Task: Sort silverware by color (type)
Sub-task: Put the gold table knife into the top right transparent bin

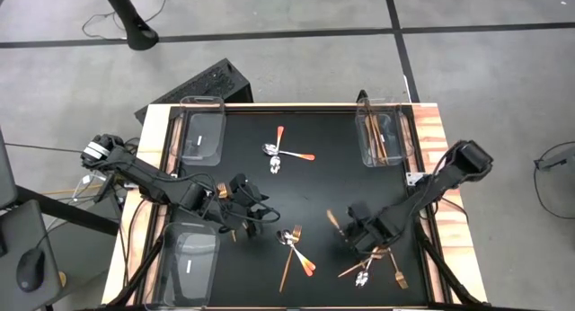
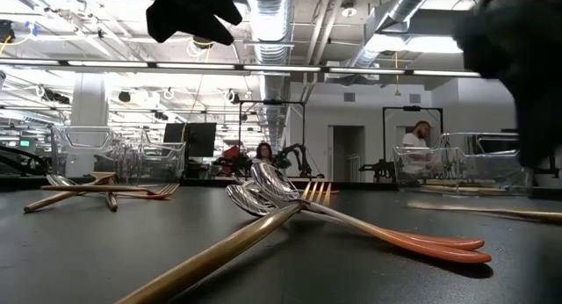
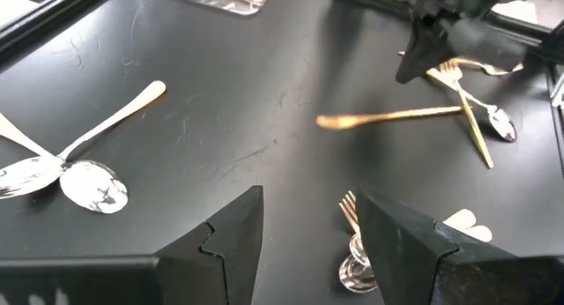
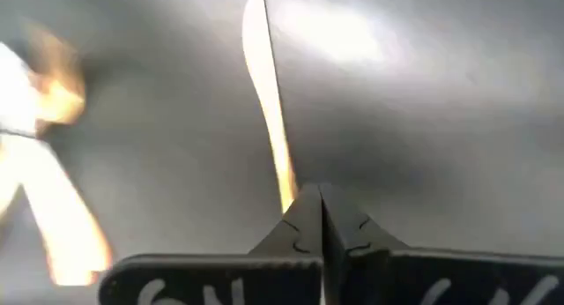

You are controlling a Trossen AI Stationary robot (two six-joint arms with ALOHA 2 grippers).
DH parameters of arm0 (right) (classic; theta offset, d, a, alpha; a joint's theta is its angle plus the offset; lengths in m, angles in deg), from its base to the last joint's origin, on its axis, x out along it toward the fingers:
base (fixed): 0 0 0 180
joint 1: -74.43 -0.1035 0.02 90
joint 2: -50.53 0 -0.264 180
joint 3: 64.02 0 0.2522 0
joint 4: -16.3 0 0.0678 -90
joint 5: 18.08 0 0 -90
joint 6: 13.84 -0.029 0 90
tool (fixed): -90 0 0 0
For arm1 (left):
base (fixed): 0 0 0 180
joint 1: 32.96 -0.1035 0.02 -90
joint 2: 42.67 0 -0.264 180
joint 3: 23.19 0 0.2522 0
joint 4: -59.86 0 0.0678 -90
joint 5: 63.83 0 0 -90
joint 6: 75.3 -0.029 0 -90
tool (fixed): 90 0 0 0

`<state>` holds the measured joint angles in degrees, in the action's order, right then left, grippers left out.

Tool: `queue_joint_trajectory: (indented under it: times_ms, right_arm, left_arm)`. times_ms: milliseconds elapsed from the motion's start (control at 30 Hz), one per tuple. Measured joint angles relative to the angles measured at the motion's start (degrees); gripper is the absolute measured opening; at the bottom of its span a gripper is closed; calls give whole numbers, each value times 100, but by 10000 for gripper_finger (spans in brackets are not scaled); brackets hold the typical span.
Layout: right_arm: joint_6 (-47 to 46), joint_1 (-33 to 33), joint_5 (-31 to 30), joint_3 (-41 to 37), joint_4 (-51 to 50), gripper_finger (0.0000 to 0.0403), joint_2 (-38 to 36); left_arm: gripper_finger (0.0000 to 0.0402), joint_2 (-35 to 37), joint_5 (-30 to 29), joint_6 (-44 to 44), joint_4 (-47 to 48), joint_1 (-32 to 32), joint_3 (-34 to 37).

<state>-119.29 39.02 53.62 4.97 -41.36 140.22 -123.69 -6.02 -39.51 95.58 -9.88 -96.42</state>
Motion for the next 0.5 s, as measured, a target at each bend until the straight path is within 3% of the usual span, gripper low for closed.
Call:
queue_joint_trajectory:
  times_ms: [133, 200, 500]
  right_arm:
    - [43, 144, -818, 2, 1, 3, -400]
    - [168, 286, -866, 7, -21, 4, -544]
    - [1889, 803, 493, 11, 426, 76, 36]
  left_arm:
    - [169, 0, 61, -234, -279, -111, 0]
    - [169, 1, 136, -375, -446, -212, 0]
    - [169, 2, 702, -475, -717, -729, 0]
